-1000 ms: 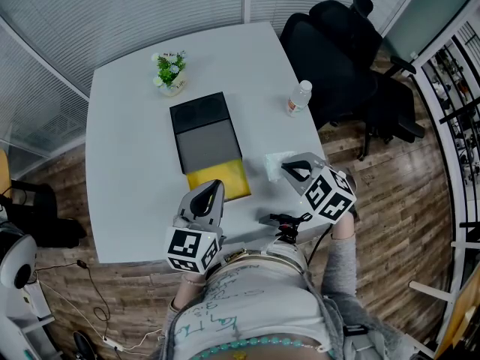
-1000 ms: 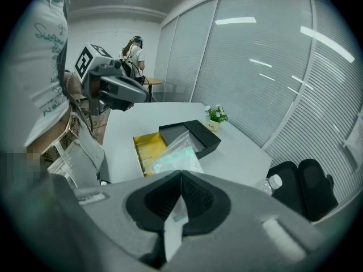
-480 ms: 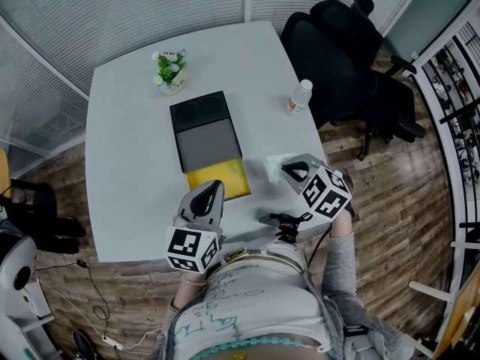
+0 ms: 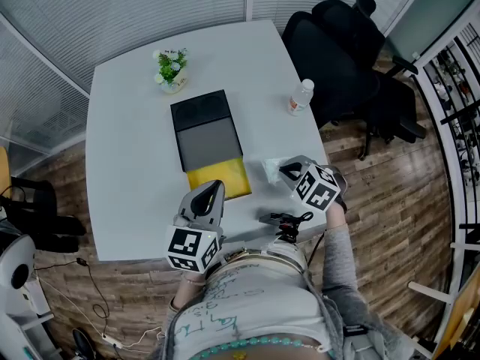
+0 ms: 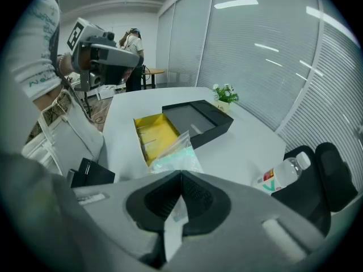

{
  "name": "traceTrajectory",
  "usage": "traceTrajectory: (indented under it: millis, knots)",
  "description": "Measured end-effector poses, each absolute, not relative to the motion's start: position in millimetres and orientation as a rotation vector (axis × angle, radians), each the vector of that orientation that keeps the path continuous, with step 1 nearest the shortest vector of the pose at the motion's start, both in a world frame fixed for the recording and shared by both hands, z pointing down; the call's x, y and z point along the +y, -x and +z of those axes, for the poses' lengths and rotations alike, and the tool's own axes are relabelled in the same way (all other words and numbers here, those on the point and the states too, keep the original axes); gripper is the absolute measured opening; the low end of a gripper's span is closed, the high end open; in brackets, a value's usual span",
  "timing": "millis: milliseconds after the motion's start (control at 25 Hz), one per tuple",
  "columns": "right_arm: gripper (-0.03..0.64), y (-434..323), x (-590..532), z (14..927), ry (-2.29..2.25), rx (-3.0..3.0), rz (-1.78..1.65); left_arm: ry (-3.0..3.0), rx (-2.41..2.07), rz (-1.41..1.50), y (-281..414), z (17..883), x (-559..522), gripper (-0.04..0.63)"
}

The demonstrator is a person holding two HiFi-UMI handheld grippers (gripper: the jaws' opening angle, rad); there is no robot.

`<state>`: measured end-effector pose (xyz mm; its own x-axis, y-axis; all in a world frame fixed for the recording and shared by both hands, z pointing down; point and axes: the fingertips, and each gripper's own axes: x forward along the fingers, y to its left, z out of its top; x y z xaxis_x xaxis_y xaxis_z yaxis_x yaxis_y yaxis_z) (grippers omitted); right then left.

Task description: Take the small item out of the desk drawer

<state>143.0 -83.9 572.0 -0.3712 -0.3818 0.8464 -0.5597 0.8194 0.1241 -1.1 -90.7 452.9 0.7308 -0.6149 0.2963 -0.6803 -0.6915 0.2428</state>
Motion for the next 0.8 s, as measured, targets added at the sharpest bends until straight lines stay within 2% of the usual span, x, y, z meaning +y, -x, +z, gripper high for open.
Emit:
traceTrajectory:
  millis: [800]
  knots:
    - [0.003,-137,-75,675,-0.567,-1.939,0.348,-2.590,-1.001,0.293,3,457,-87,-0.002]
